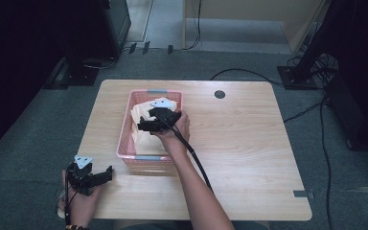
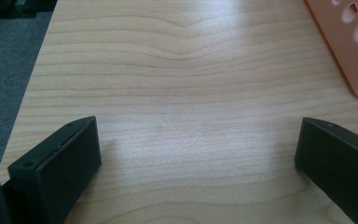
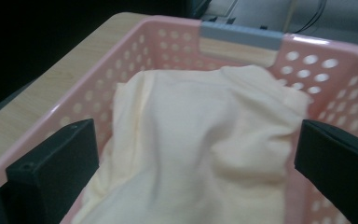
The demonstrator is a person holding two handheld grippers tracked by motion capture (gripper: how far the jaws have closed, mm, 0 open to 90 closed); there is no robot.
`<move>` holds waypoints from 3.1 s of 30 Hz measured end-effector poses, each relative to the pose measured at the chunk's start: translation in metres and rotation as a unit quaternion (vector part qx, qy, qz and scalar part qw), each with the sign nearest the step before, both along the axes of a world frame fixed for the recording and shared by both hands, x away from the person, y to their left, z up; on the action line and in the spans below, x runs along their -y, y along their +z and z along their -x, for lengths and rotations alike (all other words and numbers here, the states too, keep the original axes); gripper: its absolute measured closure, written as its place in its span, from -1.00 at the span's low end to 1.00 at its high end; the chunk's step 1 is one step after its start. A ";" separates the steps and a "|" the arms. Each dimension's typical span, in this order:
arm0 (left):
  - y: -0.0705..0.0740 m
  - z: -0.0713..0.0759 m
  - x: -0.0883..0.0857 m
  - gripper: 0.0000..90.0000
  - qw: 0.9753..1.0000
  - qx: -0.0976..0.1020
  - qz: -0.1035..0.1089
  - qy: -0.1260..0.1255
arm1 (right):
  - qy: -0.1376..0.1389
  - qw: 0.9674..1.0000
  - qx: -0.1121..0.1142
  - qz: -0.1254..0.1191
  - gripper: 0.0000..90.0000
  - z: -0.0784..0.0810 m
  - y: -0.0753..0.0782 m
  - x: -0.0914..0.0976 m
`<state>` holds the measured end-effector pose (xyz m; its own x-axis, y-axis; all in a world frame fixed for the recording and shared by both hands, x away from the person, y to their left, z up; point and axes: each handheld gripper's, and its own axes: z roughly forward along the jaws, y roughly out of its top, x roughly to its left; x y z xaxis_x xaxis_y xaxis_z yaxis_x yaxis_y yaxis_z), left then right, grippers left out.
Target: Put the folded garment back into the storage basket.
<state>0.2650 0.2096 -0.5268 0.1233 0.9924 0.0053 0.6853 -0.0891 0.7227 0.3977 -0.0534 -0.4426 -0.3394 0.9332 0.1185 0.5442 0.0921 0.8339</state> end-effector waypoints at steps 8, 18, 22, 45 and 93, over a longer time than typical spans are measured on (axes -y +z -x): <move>0.000 0.000 0.000 -0.99 1.000 0.000 0.000 0.000 | -0.035 0.999 0.027 0.008 -1.00 0.007 0.004 0.033; 0.000 0.000 0.000 -0.99 1.000 0.000 0.000 0.000 | -0.055 0.998 0.024 0.009 -1.00 0.013 0.007 0.066; 0.000 0.000 0.000 -0.99 1.000 0.000 0.000 0.000 | -0.066 0.998 0.023 0.011 -1.00 0.014 0.003 0.079; 0.000 0.000 0.000 -0.99 1.000 0.001 0.000 0.000 | -0.115 0.993 -0.008 0.014 -1.00 0.018 -0.038 0.137; 0.000 0.000 0.000 -0.99 1.000 0.000 0.000 0.000 | -0.158 0.982 -0.082 0.064 -1.00 0.042 -0.088 0.188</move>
